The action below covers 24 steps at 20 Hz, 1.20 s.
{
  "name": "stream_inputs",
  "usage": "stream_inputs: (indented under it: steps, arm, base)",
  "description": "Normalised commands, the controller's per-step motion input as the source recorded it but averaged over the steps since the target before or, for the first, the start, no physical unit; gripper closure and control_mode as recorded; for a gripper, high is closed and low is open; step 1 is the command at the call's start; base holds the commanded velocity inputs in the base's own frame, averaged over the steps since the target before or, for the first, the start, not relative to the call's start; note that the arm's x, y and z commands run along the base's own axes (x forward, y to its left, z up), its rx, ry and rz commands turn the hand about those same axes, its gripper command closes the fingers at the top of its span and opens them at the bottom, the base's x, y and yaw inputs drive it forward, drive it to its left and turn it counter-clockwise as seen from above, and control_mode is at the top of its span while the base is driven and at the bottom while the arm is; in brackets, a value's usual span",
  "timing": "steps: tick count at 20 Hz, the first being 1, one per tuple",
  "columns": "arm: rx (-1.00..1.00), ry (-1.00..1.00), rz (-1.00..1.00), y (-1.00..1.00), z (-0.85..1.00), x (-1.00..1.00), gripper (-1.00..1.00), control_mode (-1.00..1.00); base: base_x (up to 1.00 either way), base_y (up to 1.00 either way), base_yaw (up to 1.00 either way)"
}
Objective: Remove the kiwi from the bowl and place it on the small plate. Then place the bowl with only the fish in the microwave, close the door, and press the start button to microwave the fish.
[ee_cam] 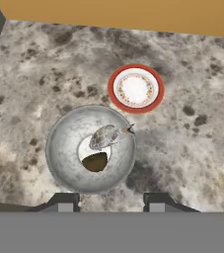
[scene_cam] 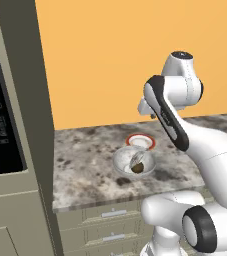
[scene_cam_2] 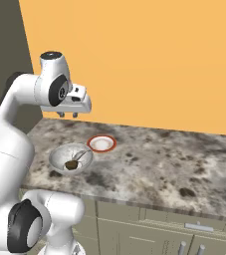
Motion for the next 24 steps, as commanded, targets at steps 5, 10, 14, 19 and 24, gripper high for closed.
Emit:
stream_inputs:
  steps: [5, 10, 14, 19, 24]
  arm:
    - [-0.09, 0.07, -0.13, 0.26, -0.61, -0.12, -1.00, -1.00]
    - [-0.01, 0.21, -0.15, 0.16, -1.00, 0.02, -1.00, -1.00]
    - [0.01, 0.14, -0.06, 0.21, -1.00, 0.14, -1.00, -1.00]
    - [0.05, 0.01, -0.05, 0.08, -0.97, 0.06, -1.00, -1.00]
    - [-0.02, 0.09, 0.00, 0.12, -0.58, 0.33, -1.00, -1.00]
  base:
    - [0.00, 0.00, 0.00]
    - [0.00, 0.00, 0.00]
    - [0.00, 0.00, 0.00]
    - [0.00, 0.00, 0.00]
    - [0.00, 0.00, 0.00]
